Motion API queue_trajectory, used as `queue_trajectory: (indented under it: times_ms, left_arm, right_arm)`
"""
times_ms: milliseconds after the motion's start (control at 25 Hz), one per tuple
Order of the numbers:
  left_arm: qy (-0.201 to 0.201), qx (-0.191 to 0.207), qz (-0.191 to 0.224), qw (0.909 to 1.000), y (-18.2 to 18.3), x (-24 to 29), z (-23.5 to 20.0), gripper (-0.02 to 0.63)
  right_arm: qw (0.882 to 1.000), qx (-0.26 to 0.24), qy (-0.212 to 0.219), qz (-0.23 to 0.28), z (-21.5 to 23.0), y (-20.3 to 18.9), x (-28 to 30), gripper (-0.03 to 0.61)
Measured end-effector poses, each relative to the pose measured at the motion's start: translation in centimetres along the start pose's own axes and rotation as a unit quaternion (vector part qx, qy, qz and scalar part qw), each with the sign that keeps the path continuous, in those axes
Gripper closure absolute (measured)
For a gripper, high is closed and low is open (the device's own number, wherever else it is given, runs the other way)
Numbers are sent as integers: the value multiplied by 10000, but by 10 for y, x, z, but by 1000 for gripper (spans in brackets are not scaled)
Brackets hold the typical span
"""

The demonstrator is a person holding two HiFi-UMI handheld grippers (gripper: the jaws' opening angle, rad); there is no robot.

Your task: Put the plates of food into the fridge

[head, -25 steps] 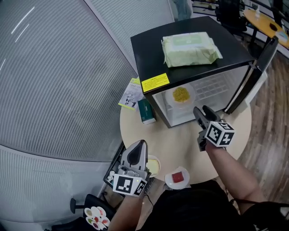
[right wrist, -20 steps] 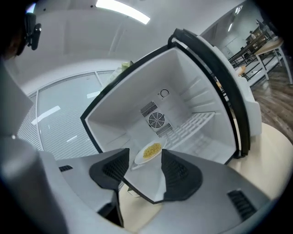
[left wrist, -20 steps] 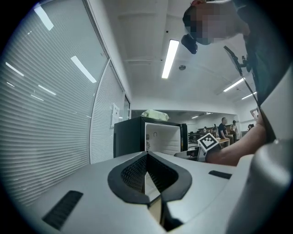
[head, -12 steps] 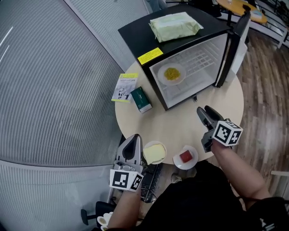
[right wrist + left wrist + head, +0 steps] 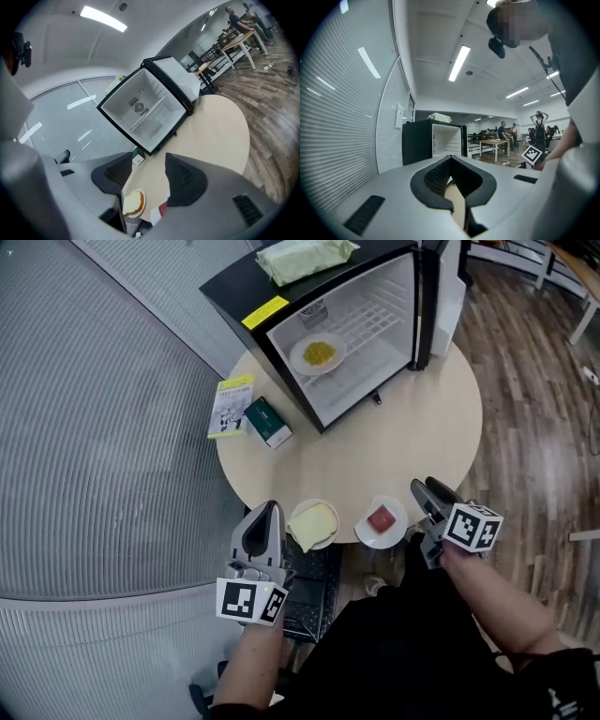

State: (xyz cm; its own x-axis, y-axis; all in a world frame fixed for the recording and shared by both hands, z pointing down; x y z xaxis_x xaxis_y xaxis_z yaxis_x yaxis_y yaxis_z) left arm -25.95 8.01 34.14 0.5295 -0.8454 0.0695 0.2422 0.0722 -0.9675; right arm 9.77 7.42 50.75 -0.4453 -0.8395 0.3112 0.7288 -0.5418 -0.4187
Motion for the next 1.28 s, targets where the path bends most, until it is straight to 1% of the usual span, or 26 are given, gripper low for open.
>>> queue_trajectory:
  times_ms: [120, 280, 400, 600, 760, 840, 1040, 1200, 1240, 1280]
  left_arm:
    - [-198, 115, 87, 9997, 1, -6, 7, 611]
    - [-327, 235, 54, 9992, 1, -9, 14, 611]
    - [-368, 303, 2, 9989, -2, -13, 20, 611]
    - [-346, 392, -156, 9985, -8, -24, 27, 611]
    - [-258, 448, -292, 9982, -13, -36, 27, 611]
    - [-194, 473, -354, 9981, -15, -43, 25, 611]
    - [-69, 413, -489, 9979, -21, -55, 21, 611]
    - [-62, 305, -568, 9979, -26, -58, 22, 611]
    - [-64, 302, -578, 9979, -26, -58, 21, 611]
    - [-64, 304, -578, 9978, -27, -57, 21, 611]
  right_arm:
    - [9993, 333, -140, 16, 19, -29, -17, 353]
    - [9950, 934, -349, -27, 50, -64, -28, 353]
    - [9921, 1108, -571, -166, 73, -94, -32, 353]
    - [9862, 1430, -712, -434, 100, -136, -29, 353]
    - [9749, 1981, -885, -495, 123, -159, -23, 353]
    - [9704, 2168, -937, -509, 131, -166, -19, 353]
    - [9690, 2271, -802, -554, 134, -174, -3, 353]
    - [9694, 2223, -821, -642, 131, -179, 9, 358]
    - [9697, 2202, -845, -637, 131, -179, 11, 384]
    - [9700, 2188, -863, -618, 131, -180, 12, 446]
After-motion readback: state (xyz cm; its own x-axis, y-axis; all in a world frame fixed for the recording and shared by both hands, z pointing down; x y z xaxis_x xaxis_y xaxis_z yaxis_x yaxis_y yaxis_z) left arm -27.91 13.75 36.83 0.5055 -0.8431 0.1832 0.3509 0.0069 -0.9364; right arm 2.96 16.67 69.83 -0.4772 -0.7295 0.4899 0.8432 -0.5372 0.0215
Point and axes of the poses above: the fingertips, and each gripper's own axes: x forward along the fingers, z to its right, y out of its top, the point moved 9 cm from there along -x, backward along the fingers, and after that the axes turned 13 degrees about x, right-handed, at the moved point
